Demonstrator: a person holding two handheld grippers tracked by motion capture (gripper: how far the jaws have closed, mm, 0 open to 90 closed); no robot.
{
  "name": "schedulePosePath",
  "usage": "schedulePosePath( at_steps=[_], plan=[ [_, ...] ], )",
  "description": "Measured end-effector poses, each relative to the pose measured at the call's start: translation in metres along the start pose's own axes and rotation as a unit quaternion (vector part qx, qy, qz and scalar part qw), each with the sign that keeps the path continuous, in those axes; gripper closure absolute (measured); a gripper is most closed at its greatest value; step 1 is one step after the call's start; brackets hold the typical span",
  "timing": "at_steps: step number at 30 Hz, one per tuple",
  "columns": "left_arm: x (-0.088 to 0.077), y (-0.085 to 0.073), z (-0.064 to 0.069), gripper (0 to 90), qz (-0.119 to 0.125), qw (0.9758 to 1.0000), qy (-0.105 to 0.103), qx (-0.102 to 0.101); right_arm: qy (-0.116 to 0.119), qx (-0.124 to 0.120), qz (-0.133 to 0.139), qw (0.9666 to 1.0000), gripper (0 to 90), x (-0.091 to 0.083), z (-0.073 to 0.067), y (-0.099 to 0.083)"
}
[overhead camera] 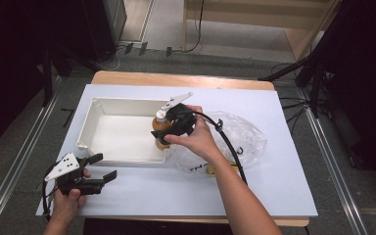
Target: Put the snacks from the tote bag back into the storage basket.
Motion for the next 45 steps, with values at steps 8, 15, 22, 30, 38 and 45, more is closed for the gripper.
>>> schedulePosePath(
  at_steps=[8, 15, 22, 30, 38, 45],
  plan=[
    [0.000, 0.000, -0.001, 14.2, 0.002, 1.0000, 0.001, -0.002, -0.008, 0.007, 0.043, 0.9990, 13.0, -0.021, 0.006, -0.004],
    [0.000, 0.000, -0.001, 14.2, 0.001, 1.0000, 0.001, 0.000, -0.008, 0.014, 0.064, 0.9978, 13.4, -0.041, 0.011, -0.013],
    [0.000, 0.000, 0.000, 14.2, -0.001, 1.0000, 0.004, 0.000, -0.020, 0.028, 0.075, 0.9966, 13.5, -0.055, 0.019, -0.029],
    [0.000, 0.000, 0.000, 14.2, 0.000, 1.0000, 0.007, 0.001, -0.038, 0.038, 0.090, 0.9945, 13.6, -0.071, 0.026, -0.049],
    [0.000, 0.000, 0.000, 14.2, 0.000, 1.0000, 0.008, 0.000, -0.051, 0.056, 0.108, 0.9913, 13.9, -0.089, 0.032, -0.067],
    [0.001, 0.000, 0.000, 14.2, -0.001, 1.0000, 0.008, 0.000, -0.064, 0.056, 0.115, 0.9898, 13.9, -0.099, 0.031, -0.078]
  ],
)
Point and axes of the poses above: each handheld gripper's, and its own axes: x roughly forward along the jaws, y roughly out of its top, z roughly to its right, the point moved 1 cm from there along x, roughly forward along the jaws, and after that the axes turned 2 degrees about -z, right-handed, at the moved point
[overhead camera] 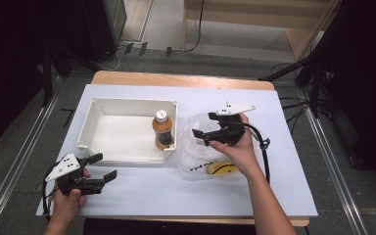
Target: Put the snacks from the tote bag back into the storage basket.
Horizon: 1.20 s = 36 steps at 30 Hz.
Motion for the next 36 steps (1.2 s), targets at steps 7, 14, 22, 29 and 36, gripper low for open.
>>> schedulePosePath(
  at_steps=[7, 14, 22, 29, 36],
  plan=[
    [0.000, 0.000, 0.000, 14.2, 0.002, 1.0000, -0.001, 0.001, -0.011, 0.003, 0.004, 0.9999, 13.9, -0.010, 0.002, -0.012],
    [-0.001, 0.000, 0.000, 14.2, 0.004, 1.0000, -0.002, 0.002, -0.019, 0.010, 0.011, 0.9997, 13.8, -0.019, 0.006, -0.022],
    [0.000, 0.000, 0.000, 14.2, 0.004, 1.0000, -0.003, 0.004, -0.026, 0.016, 0.021, 0.9993, 13.7, -0.030, 0.010, -0.035],
    [-0.001, 0.000, 0.000, 14.2, 0.004, 1.0000, -0.002, 0.003, -0.035, 0.026, 0.028, 0.9987, 13.4, -0.038, 0.015, -0.047],
    [-0.001, 0.000, 0.000, 14.2, 0.005, 1.0000, -0.001, 0.002, -0.045, 0.039, 0.038, 0.9975, 13.3, -0.046, 0.019, -0.058]
  ],
)
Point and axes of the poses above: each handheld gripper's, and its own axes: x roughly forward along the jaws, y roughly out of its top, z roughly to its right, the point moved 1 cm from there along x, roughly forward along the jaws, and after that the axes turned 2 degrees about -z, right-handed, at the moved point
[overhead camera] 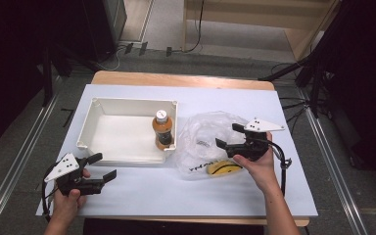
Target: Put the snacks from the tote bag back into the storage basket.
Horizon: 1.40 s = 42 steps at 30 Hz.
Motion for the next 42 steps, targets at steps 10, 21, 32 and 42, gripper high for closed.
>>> schedulePosePath(
  at_steps=[10, 21, 32, 42],
  plan=[
    [0.000, 0.000, 0.000, 14.2, -0.001, 1.0000, 0.001, 0.000, 0.000, 0.007, 0.006, 1.0000, 13.3, -0.013, 0.007, -0.011],
    [0.000, 0.000, 0.000, 14.2, -0.002, 1.0000, 0.001, 0.001, -0.008, 0.009, 0.001, 0.9999, 13.3, -0.023, 0.013, -0.024],
    [0.000, 0.000, 0.000, 14.2, -0.001, 1.0000, 0.001, 0.001, -0.010, 0.017, 0.006, 0.9998, 13.4, -0.035, 0.019, -0.040],
    [0.000, 0.000, 0.000, 14.2, -0.001, 1.0000, 0.001, 0.000, -0.019, 0.019, 0.004, 0.9996, 13.5, -0.044, 0.024, -0.051]
  ],
)
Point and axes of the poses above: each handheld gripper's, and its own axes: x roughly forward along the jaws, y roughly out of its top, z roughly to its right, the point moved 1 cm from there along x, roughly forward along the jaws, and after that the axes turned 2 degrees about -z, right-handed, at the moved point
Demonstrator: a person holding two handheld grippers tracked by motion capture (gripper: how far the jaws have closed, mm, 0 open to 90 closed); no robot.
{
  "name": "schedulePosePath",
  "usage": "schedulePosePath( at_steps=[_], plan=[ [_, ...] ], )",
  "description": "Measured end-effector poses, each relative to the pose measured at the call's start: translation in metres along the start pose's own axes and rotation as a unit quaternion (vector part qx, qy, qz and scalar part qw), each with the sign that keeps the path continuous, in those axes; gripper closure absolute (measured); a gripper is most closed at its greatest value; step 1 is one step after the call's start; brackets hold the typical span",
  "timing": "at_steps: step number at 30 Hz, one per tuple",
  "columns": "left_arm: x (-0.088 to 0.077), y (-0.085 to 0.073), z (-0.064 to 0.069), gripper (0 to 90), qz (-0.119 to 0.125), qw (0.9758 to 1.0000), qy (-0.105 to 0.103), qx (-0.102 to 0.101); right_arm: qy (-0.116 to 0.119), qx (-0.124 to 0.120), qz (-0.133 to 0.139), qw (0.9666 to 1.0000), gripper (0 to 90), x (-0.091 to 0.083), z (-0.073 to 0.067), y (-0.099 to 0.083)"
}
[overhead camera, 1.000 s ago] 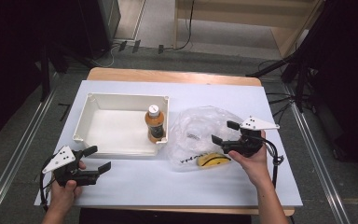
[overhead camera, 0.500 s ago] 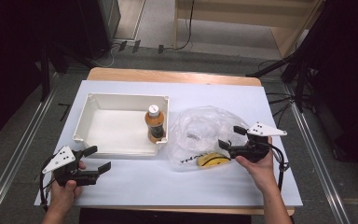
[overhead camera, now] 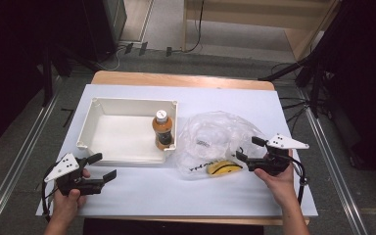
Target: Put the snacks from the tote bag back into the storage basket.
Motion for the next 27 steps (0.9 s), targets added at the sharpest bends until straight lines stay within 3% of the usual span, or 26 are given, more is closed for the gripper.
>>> schedulePosePath(
  at_steps=[27],
  plan=[
    [0.001, 0.000, 0.000, 14.2, 0.000, 1.0000, 0.002, -0.001, -0.034, 0.030, 0.002, 0.9990, 13.5, -0.043, 0.028, -0.039]
  ],
)
Point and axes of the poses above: each handheld gripper's, and its own axes: x roughly forward along the jaws, y roughly out of its top, z roughly to its right, the point moved 1 cm from there along x, roughly forward along the jaws, and after that the axes turned 2 degrees about -z, right-handed, at the moved point
